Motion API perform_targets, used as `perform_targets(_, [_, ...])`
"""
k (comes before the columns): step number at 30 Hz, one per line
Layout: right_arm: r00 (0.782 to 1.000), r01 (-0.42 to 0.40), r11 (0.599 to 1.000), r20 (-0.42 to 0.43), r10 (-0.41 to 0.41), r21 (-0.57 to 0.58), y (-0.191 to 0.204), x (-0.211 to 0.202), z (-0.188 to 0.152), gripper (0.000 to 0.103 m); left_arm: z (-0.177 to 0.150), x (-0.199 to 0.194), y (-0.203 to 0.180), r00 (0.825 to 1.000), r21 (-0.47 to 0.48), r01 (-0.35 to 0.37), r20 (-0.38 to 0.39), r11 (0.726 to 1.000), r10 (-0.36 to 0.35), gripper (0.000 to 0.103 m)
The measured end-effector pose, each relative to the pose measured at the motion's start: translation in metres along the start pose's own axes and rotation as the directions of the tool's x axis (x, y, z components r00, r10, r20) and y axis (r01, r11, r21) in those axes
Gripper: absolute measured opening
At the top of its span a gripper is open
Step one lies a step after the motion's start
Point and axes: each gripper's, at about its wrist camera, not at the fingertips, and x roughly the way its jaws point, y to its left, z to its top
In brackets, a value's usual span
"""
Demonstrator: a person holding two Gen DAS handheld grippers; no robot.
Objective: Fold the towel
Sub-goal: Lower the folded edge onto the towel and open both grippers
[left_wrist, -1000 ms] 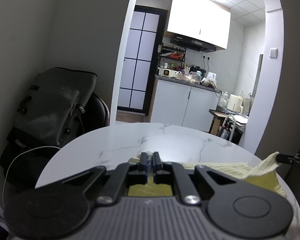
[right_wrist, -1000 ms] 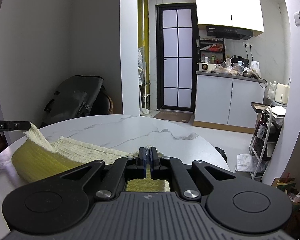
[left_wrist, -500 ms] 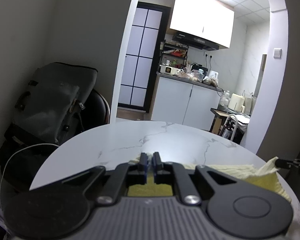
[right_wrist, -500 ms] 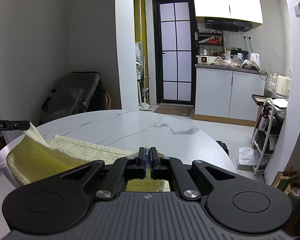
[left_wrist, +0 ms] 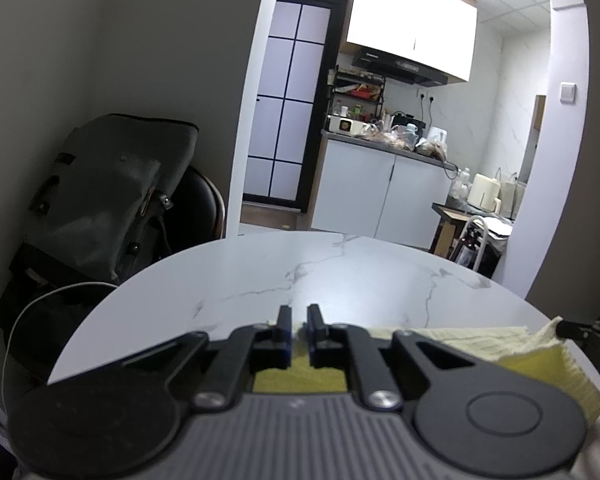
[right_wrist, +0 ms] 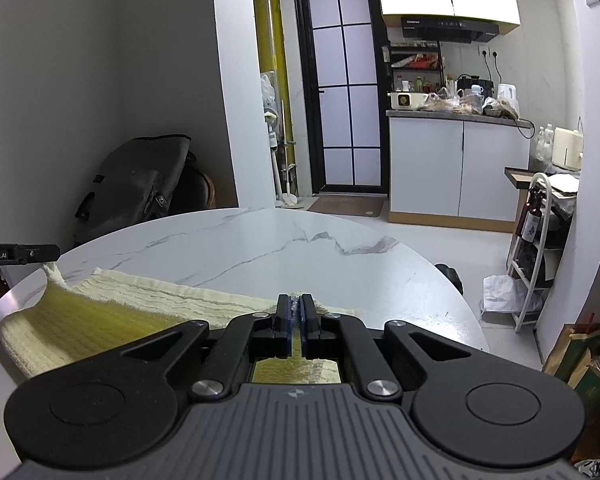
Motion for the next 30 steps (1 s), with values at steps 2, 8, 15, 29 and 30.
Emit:
perform_targets(2, [1.0,-0.001,1.0,-0.006,0.001,0.003,-0.001,0.003,0.001,0.005,0.0,0.004,-0.001,1.0,0.001,0.002,-0.004,1.0,-0.002,0.005])
perform_targets(8, [1.0,-0.007,1.0,-0.014,0.008,0.026,-0.004,0.012,0.005,0.006,0.002,0.014,-0.001,1.0,0.003,0.007,-0.018,1.0,-0.007,0.005])
perform_targets(15, [1.0,0.003,0.999,-0.027,-0.002,0.05,-0.009,0.02,0.01,0.007,0.008,0.024,0.003,1.0,0.005,0.003,-0.027,1.0,-0.003,0.005])
perform_targets(29, [0.997,0.068,0.996,0.017,-0.069,0.053,-0.011,0.01,0.019,0.037,0.009,0.016,0.008,0.999,0.024,-0.015,-0.03,1.0,0.015,0.009])
perform_targets(30, [0.998,0.068,0.996,0.014,-0.069,0.049,-0.01,0.009,0.018,0.037,0.008,0.014,0.008,0.999,0.026,-0.015,-0.034,1.0,0.016,0.009])
